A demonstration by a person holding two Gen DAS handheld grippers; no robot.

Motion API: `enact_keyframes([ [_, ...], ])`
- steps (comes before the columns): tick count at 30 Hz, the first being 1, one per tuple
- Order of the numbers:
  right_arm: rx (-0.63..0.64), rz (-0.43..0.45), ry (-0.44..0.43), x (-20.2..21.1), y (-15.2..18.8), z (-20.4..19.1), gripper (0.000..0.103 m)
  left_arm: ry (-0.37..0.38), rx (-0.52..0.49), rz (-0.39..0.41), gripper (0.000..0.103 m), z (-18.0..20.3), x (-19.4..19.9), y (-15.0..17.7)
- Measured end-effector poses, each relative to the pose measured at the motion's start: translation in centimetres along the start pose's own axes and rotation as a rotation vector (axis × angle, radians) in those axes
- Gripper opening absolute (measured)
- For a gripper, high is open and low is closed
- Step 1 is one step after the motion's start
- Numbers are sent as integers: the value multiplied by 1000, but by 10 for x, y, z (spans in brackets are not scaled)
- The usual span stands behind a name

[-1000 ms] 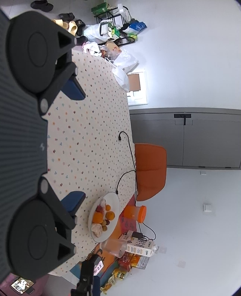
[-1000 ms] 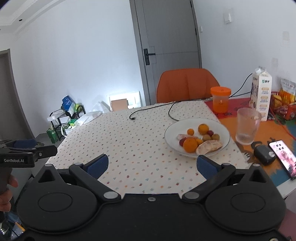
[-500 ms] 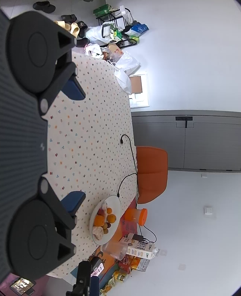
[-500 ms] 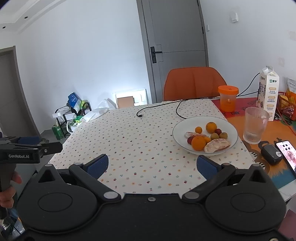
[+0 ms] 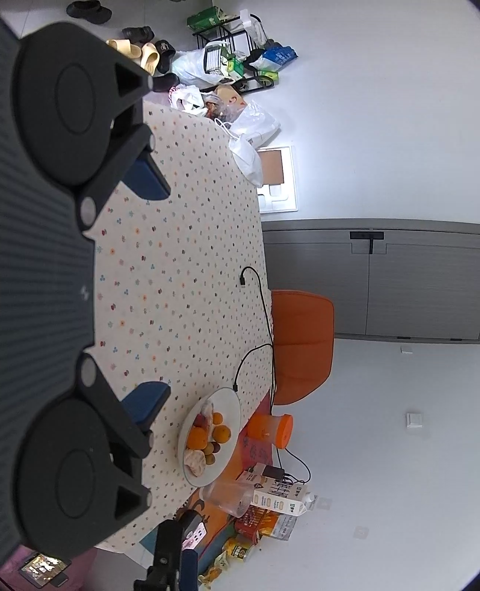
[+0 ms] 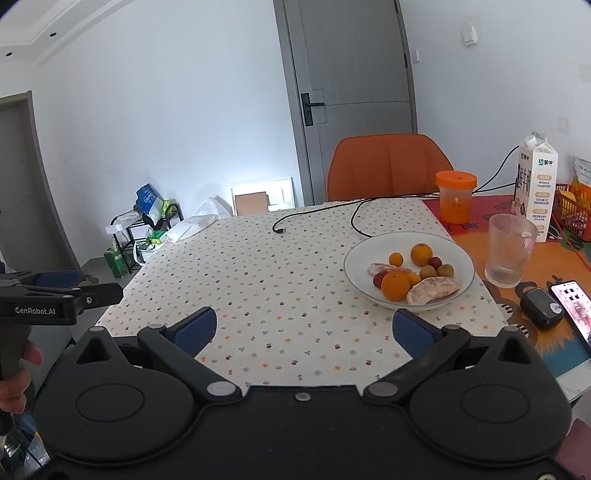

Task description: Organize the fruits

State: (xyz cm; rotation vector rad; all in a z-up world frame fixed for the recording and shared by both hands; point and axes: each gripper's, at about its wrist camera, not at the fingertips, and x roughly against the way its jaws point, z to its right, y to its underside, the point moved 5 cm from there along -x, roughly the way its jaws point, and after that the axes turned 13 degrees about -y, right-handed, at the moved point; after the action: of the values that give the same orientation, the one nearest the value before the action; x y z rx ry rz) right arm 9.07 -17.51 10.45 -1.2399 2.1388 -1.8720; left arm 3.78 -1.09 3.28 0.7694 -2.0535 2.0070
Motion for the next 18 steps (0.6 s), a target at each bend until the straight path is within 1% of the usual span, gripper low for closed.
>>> enact_keyframes([
  [8,5,0,-4,0,0,-1,103,15,12,-10,103,-1,1,1],
  [18,7,1,-4,0,0,-2,103,10,8,-9,103,-2,1,0],
])
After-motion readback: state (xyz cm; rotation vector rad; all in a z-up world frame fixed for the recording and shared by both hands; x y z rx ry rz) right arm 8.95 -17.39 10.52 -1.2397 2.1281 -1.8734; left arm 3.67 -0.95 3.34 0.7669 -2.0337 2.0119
